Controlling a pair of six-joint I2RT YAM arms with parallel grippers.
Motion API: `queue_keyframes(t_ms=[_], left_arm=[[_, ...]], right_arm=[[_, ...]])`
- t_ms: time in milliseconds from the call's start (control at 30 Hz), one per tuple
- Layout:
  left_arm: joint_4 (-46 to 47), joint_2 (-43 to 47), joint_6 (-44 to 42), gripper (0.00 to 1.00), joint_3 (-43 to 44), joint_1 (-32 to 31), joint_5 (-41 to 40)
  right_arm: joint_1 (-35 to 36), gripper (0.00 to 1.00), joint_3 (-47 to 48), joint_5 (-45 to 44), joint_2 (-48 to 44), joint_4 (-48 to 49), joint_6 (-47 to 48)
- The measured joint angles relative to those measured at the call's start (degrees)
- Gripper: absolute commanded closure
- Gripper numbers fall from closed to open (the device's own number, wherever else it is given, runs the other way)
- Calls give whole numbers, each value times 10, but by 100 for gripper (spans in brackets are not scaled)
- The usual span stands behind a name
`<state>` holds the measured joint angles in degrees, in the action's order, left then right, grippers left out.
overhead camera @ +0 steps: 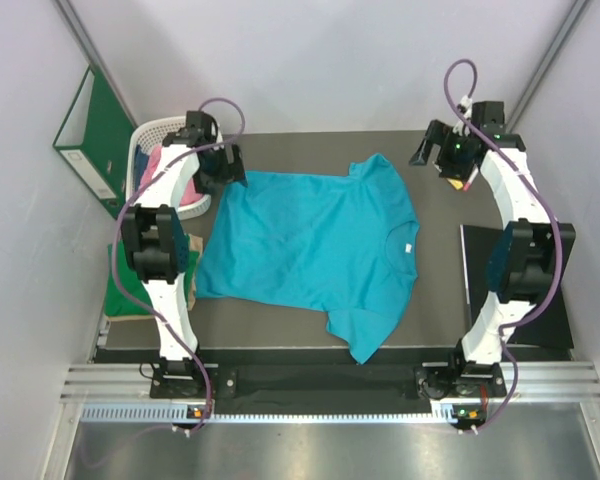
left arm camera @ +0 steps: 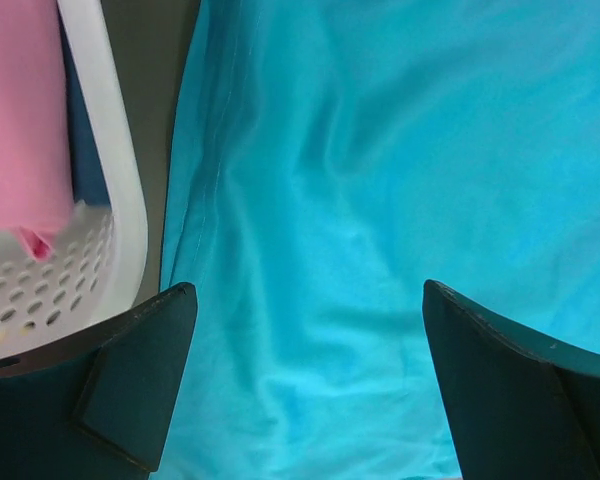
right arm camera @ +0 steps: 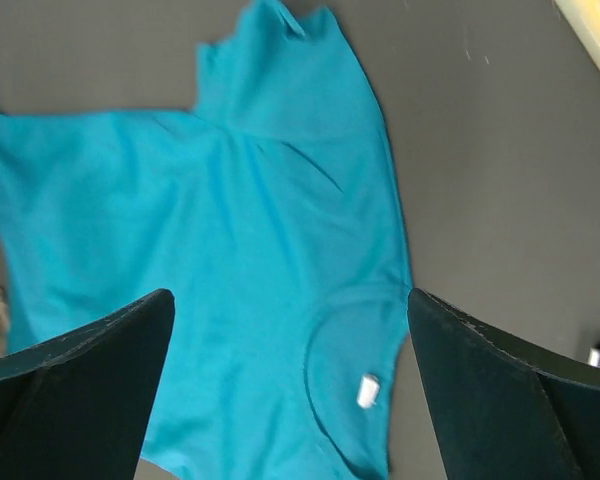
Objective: Fold and stack the t-shirts
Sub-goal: Flatten out the tshirt
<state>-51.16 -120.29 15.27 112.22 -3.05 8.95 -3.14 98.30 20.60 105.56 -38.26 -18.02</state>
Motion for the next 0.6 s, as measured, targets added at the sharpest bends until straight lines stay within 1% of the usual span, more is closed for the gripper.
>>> queue_keyframes(t_ms=[167, 233, 367, 467, 600], left_arm=[[-34, -5, -22, 1, -42, -9, -22], [-45, -5, -30, 1, -52, -16, -31], [-47, -5, -39, 1, -103, -30, -50], [-57, -5, -43, 1, -134, -35, -60], [-61, -4, -47, 1, -148, -34, -71]], right_arm=[[16, 1, -25, -55, 1, -53, 41], [18, 2, -50, -71, 1, -66, 49], [20, 6, -94, -98, 2, -92, 55], [22, 9, -112, -112, 7, -94, 55], [42, 12, -135, -122, 26, -80, 54]])
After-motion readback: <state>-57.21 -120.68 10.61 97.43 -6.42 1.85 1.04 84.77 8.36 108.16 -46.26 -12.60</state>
